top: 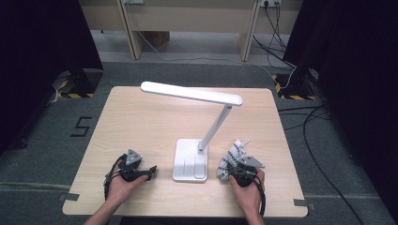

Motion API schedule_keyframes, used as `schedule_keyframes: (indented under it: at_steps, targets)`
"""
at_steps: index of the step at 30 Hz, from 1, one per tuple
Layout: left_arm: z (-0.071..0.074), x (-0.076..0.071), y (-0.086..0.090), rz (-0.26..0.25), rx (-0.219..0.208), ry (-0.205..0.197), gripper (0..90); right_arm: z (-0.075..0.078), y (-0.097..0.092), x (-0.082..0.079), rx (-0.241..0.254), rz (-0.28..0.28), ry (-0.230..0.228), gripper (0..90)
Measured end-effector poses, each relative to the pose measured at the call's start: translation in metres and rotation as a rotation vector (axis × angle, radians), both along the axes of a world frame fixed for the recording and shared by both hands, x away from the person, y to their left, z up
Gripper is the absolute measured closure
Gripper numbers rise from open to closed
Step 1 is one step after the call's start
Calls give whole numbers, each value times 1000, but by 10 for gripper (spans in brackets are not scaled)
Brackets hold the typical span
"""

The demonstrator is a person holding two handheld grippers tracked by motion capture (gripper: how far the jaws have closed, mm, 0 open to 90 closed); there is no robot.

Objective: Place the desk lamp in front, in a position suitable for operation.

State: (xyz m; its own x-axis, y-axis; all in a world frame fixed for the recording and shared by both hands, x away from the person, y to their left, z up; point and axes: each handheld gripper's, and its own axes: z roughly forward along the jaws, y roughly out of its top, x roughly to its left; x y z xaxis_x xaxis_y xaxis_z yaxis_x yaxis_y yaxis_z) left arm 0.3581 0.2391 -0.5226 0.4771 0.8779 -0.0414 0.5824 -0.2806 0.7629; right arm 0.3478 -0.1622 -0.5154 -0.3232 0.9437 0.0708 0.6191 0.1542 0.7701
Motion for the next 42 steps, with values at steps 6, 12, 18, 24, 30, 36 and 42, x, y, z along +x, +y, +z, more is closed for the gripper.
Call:
schedule_keyframes:
  at_steps: [6, 12, 18, 24, 30, 36, 42]
  targets:
    - [0, 1, 3, 17, -19, 5, 255, 0, -2, 1, 12, -4, 7, 593]
    - [0, 1, 5, 31, -36, 5, 263, 4, -2, 0, 34, -7, 14, 547]
    - [1, 0, 4, 24, -44, 2, 263, 8, -3, 0, 33, -4, 3, 519]
    - [1, -1, 2, 17, -54, -1, 264, 5, -5, 3, 32, -16, 30, 522]
    - [2, -1, 2, 16, -63, -2, 265, 6, -3, 2, 25, -17, 41, 545]
    - [3, -1, 1, -1, -68, -1, 284, 5, -4, 4, 14, 0, 42, 621]
    - [3, -1, 0, 0, -77, -1, 292, 6, 0, 4, 10, 16, 55, 744]
